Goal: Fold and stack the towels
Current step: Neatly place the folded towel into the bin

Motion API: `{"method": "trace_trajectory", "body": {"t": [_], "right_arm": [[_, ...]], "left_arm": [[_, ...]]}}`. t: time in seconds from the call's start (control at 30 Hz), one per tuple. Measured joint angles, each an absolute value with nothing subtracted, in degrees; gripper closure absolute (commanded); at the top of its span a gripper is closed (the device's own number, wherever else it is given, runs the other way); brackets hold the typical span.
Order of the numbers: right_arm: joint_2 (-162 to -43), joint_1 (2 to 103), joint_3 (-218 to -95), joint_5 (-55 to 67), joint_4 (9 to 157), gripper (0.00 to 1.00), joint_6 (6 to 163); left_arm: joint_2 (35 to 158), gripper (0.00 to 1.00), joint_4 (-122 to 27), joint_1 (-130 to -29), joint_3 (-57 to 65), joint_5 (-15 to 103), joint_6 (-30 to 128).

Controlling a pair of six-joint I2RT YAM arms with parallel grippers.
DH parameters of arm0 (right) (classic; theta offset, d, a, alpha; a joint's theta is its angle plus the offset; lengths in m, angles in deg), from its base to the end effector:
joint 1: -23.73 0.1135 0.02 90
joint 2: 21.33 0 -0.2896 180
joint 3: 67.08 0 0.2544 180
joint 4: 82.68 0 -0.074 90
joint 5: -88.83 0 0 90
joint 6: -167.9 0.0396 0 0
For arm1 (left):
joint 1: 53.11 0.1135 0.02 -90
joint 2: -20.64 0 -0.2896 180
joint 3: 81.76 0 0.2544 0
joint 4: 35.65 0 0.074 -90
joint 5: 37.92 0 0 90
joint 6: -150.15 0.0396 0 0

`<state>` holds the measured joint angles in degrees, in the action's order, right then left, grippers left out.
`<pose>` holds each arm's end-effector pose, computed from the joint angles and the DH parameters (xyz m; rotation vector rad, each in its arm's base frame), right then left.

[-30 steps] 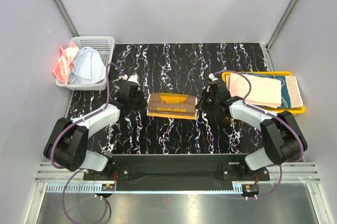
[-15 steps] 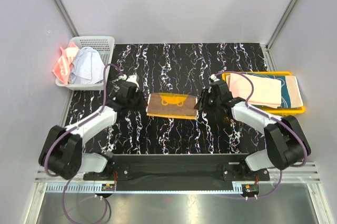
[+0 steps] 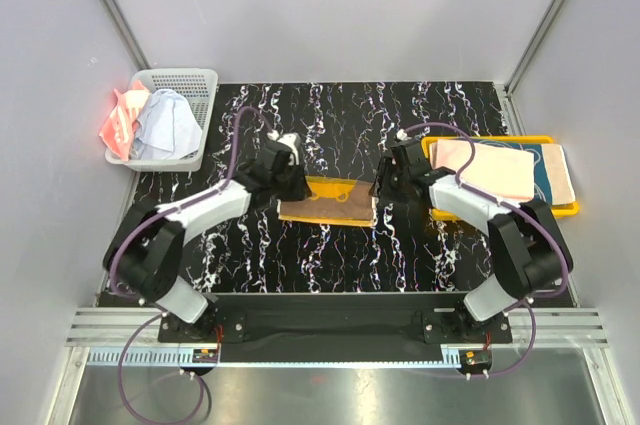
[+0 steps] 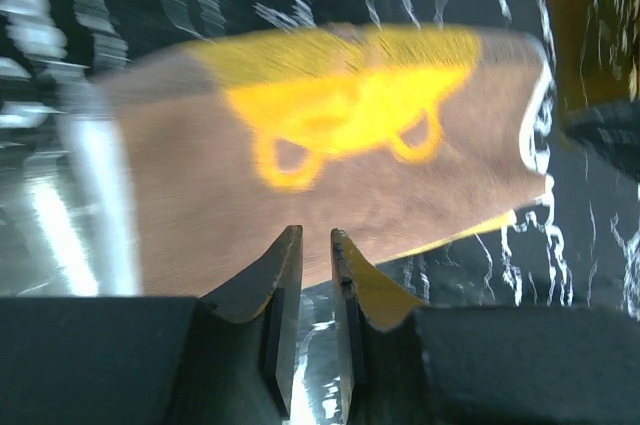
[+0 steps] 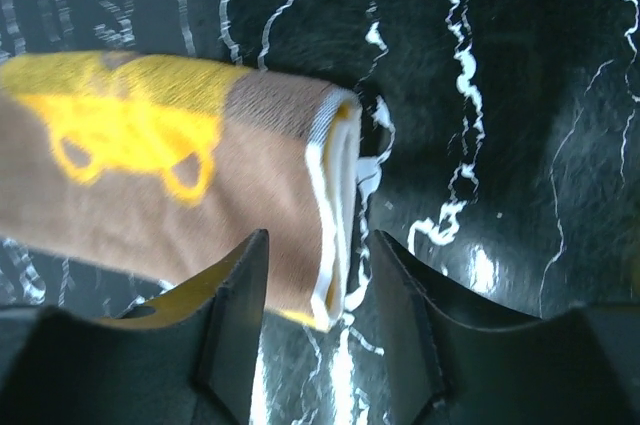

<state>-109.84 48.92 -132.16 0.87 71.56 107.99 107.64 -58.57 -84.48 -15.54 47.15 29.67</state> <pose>0.2891 0.1375 0.2159 0.0898 2.4846 0.4683 0.2755 -0.1719 0.2341 0.0633 2.4181 -0.6207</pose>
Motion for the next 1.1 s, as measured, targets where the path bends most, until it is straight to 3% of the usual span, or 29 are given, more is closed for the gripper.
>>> {"method": "trace_trajectory", "body": {"t": [0.4,0.7,0.83,1.0,1.1], "right_arm": [[-117.6,49.0,-132.5,1.1,73.3,0.39,109.6],[-118.3,51.9,-132.2,1.2,76.2,0.43,111.2],[-119.5,52.8,-132.2,1.2,78.5,0.57,112.0],[-120.0,52.9,-132.2,-1.0,78.2,0.92,112.4],[-119.9,53.1,-132.4,-2.4,76.9,1.0,112.4]], "left_arm": [[119.1,0.82,-52.1,-92.0,-15.6,41.5,27.0],[119.3,0.84,-49.4,-93.2,-18.1,43.1,26.2],[119.3,0.85,-48.7,-93.7,-18.5,43.5,26.0],[119.1,0.85,-48.8,-94.0,-18.5,43.5,25.7],[117.3,0.85,-51.1,-94.6,-18.5,43.7,25.5]]}}
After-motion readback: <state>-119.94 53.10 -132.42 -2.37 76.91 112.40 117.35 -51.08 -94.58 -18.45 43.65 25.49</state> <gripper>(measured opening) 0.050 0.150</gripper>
